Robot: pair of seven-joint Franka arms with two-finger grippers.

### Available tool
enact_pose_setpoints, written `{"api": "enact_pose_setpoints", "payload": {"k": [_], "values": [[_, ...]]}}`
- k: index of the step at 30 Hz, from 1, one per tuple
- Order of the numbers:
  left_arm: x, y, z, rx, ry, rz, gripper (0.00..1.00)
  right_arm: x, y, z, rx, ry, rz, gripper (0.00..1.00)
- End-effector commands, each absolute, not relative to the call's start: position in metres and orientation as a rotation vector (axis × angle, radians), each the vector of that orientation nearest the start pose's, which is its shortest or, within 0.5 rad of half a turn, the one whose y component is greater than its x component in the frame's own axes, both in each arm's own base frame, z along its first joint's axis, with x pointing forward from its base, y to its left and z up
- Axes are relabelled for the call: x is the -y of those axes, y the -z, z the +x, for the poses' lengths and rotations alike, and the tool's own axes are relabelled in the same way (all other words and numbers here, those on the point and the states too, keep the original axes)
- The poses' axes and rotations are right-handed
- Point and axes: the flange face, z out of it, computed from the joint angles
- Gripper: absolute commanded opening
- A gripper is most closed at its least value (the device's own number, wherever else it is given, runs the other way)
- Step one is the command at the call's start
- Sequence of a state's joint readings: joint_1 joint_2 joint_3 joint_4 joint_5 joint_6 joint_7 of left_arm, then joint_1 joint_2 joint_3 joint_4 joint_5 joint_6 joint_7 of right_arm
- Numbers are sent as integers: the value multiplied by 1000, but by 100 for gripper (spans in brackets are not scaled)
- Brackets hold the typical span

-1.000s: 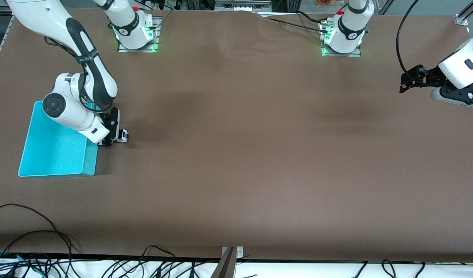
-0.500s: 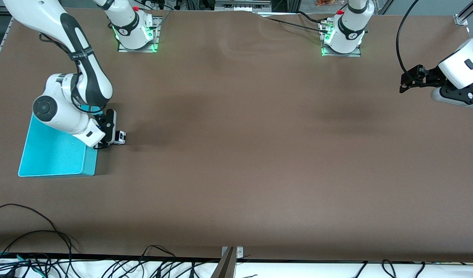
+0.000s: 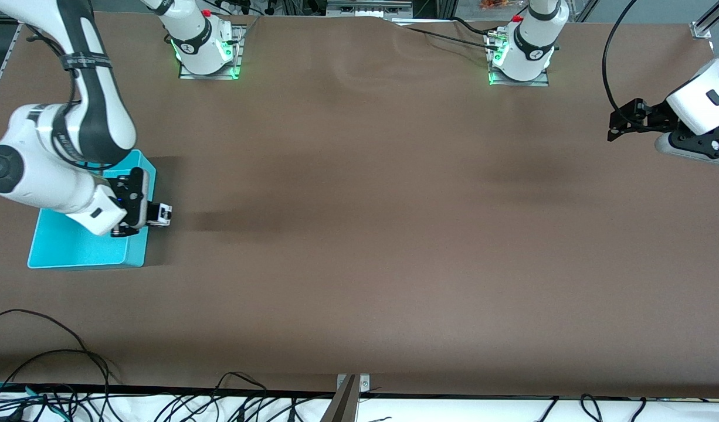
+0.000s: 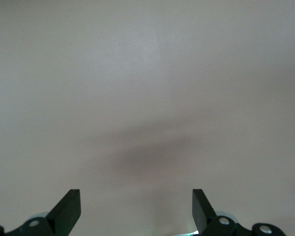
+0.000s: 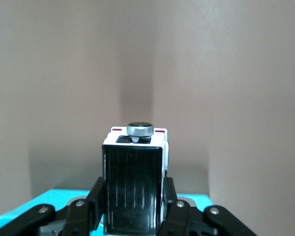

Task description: Wind and store white jeep toy

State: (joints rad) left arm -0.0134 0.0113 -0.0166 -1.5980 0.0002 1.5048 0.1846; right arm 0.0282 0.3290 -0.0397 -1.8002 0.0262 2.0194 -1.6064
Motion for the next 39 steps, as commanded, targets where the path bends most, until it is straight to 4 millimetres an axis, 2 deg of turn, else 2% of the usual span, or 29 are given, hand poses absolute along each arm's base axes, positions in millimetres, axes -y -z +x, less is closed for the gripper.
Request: {"api": "enact_pose_setpoints", "payload": {"k": [1, 7, 14, 18, 32, 39], "values": [[13, -602, 550, -341, -181, -3120, 100, 41, -374, 621, -2257, 138, 2335, 26], [13, -602, 550, -341, -179, -3120, 100, 86, -369, 611, -2257, 180, 2347, 26], [13, -603, 550, -341, -176, -3120, 100, 130, -348, 594, -2310, 200, 2306, 26], [13, -603, 550, -343, -176, -3120, 100, 149, -332, 580, -2321, 210, 2309, 26], [14, -603, 550, -343, -176, -3120, 100, 176, -269, 536, -2310, 166, 2323, 26], [14, -602, 551, -343, -179, -3120, 100, 184, -242, 524, -2319, 110, 2304, 26]]}}
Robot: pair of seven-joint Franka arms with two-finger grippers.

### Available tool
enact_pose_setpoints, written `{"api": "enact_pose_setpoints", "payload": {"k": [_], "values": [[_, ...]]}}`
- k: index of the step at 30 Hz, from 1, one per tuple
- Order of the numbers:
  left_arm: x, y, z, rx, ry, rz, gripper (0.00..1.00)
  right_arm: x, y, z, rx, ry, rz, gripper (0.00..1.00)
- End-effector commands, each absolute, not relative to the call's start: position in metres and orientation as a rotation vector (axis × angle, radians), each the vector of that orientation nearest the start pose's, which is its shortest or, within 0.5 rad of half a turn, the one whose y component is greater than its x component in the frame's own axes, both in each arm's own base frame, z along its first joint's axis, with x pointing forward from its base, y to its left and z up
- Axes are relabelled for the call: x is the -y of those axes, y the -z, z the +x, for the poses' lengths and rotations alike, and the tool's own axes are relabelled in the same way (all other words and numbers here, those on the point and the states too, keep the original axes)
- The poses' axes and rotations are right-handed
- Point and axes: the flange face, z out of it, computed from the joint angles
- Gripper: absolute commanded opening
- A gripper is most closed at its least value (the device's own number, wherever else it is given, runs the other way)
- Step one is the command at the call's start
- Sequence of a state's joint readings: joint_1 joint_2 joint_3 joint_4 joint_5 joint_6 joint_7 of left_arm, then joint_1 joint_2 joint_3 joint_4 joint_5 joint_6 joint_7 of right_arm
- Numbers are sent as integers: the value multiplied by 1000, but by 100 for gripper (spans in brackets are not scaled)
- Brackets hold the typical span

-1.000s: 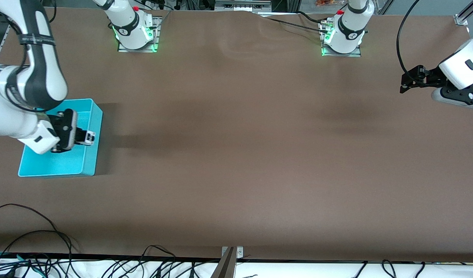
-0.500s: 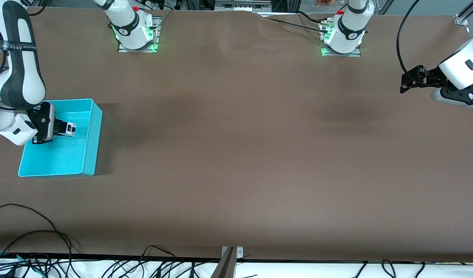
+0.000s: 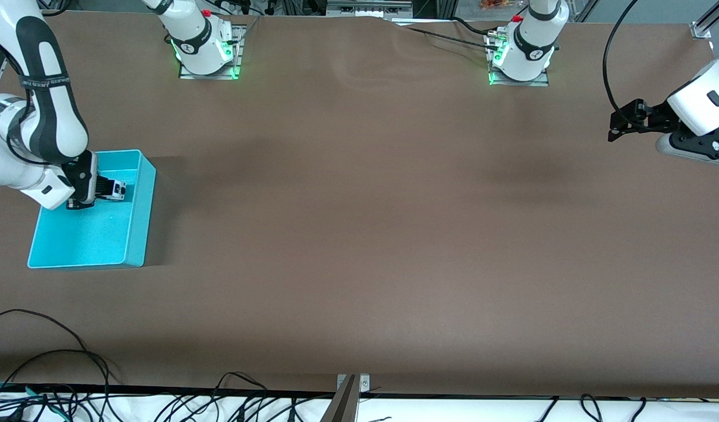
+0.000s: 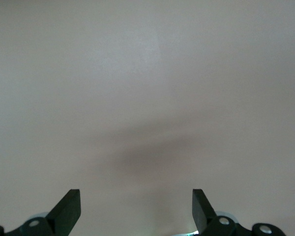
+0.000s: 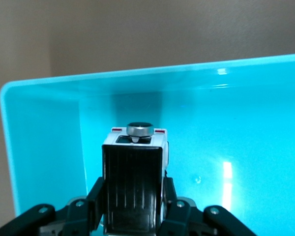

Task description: Wind and store white jeep toy

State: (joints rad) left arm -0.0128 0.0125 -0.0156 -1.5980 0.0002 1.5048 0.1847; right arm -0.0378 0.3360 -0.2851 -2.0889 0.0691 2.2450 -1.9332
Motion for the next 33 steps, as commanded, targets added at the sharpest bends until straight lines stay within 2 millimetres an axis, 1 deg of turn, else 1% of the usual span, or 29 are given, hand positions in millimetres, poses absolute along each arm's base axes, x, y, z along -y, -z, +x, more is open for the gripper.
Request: {"api": "enact_pose_setpoints", "payload": {"k": [1, 4, 9, 13, 17, 20, 22, 23, 24, 25, 30, 33], "values": [[13, -603, 550, -339, -176, -3120, 100, 188, -238, 521, 2130, -96, -2128, 26], [13, -603, 550, -343, -176, -3120, 100, 188, -232, 520, 2146, -92, -2126, 27], [14, -603, 550, -346, -176, -3120, 100, 190, -225, 519, 2134, -93, -2133, 32], [14, -604, 550, -343, -174, -3120, 100, 195, -214, 515, 2123, -101, -2123, 33], [14, -604, 551, -343, -171, -3120, 100, 195, -210, 514, 2119, -100, -2118, 47], [13, -604, 551, -341, -174, -3120, 100, 195, -210, 515, 2113, -95, -2122, 62], [14, -604, 551, -346, -171, -3120, 100, 196, -209, 514, 2108, -98, -2124, 74], [14, -605, 550, -346, -169, -3120, 100, 196, -208, 515, 2109, -99, -2121, 82], [14, -605, 550, -346, -169, -3120, 100, 194, -209, 516, 2112, -98, -2120, 96], [14, -605, 550, -346, -169, -3120, 100, 194, -208, 516, 2111, -98, -2119, 100], [15, -605, 550, -348, -169, -3119, 100, 191, -218, 522, 2120, -89, -2105, 100], [15, -605, 550, -348, -169, -3119, 100, 188, -234, 531, 2121, -80, -2088, 100]]}}
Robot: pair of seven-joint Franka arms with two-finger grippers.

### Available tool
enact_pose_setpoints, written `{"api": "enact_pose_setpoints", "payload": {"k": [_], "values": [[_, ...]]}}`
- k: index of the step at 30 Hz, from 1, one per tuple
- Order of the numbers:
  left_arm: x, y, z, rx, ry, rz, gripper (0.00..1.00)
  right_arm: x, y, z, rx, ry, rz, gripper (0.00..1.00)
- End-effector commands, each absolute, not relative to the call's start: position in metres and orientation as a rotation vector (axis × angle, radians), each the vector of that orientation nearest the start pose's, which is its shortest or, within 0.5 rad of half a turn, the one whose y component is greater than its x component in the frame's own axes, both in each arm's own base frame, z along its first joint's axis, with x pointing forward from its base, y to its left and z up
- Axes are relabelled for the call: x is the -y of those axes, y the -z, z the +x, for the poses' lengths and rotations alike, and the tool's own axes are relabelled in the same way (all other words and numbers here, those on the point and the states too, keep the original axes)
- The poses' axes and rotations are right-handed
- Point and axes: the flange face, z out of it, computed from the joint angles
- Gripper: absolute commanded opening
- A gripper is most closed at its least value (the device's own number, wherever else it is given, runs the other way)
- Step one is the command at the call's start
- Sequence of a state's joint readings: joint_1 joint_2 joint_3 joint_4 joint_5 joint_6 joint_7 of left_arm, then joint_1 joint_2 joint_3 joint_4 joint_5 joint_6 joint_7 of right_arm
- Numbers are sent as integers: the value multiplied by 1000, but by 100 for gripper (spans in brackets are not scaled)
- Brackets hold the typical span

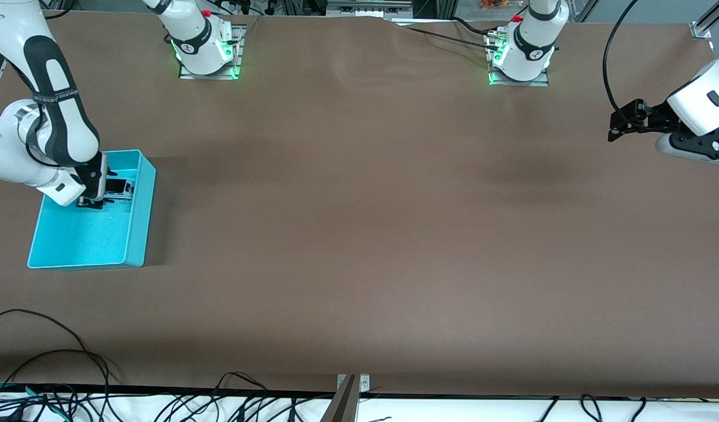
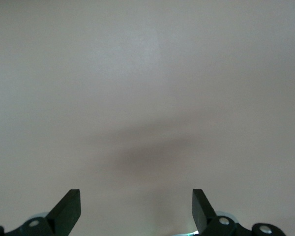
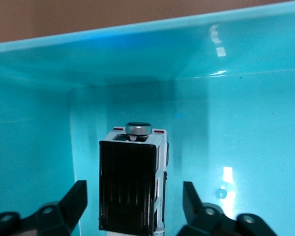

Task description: Wind and store white jeep toy

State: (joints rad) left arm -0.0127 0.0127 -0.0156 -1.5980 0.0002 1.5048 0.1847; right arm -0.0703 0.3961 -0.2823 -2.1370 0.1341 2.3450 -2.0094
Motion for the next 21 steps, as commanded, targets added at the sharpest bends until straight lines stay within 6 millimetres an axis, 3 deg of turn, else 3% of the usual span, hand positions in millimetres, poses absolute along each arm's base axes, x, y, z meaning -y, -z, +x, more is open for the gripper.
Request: {"api": "enact_pose_setpoints", "payload": {"k": [1, 10, 21], "values": [[15, -605, 550, -348, -169, -3119, 100, 187, -239, 535, 2117, -82, -2076, 100], [14, -605, 550, -346, -169, -3120, 100, 176, -315, 581, 2075, -84, -2045, 100], [15, -605, 550, -348, -169, -3119, 100, 137, -411, 597, 1729, -125, -2330, 100]]}}
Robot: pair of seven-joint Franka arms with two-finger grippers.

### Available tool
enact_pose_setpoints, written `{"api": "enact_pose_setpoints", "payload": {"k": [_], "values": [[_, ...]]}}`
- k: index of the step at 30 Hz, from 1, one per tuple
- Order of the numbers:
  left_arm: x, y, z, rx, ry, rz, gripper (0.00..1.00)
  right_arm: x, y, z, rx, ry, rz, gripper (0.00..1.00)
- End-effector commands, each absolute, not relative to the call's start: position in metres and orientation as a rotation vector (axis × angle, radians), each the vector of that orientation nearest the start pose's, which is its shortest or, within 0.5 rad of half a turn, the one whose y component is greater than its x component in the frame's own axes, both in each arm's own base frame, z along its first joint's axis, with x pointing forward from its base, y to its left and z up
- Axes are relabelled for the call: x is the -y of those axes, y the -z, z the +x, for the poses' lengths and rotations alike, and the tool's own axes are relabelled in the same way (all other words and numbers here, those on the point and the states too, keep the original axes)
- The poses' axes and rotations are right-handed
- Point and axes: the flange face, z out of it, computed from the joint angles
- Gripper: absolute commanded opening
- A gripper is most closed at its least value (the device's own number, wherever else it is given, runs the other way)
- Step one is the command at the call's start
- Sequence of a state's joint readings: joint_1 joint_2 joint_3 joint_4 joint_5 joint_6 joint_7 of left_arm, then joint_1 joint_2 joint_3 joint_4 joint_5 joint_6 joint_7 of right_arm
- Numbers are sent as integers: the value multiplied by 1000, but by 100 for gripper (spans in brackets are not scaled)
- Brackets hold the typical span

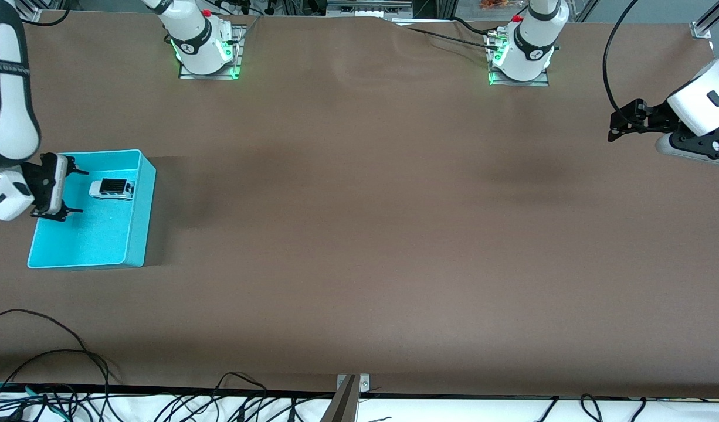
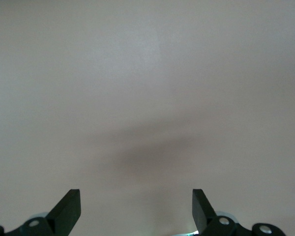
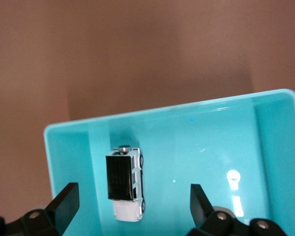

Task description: Wind and store white jeep toy

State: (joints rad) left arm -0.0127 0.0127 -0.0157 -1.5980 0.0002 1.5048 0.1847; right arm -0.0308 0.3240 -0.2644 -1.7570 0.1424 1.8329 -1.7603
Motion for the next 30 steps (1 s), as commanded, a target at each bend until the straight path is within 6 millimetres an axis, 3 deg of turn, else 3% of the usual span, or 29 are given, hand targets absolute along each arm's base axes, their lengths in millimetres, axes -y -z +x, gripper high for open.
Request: {"api": "enact_pose_setpoints", "payload": {"k": [1, 7, 11, 21, 25, 30], "values": [[15, -605, 550, -348, -169, -3119, 100, 131, -421, 596, 1681, -129, -2368, 100], [15, -605, 550, -346, -169, -3119, 100, 94, -472, 589, 1366, -126, -2602, 100], [14, -605, 550, -346, -169, -3120, 100, 74, -495, 583, 1186, -130, -2714, 100], [14, -605, 550, -346, -169, -3120, 100, 45, -532, 585, 612, -178, -2965, 100], [14, -605, 550, -346, -169, -3120, 100, 22, -554, 587, 499, -198, -3039, 100], [14, -605, 550, -346, -169, -3120, 100, 8, -565, 591, 280, -178, -3114, 100]]}}
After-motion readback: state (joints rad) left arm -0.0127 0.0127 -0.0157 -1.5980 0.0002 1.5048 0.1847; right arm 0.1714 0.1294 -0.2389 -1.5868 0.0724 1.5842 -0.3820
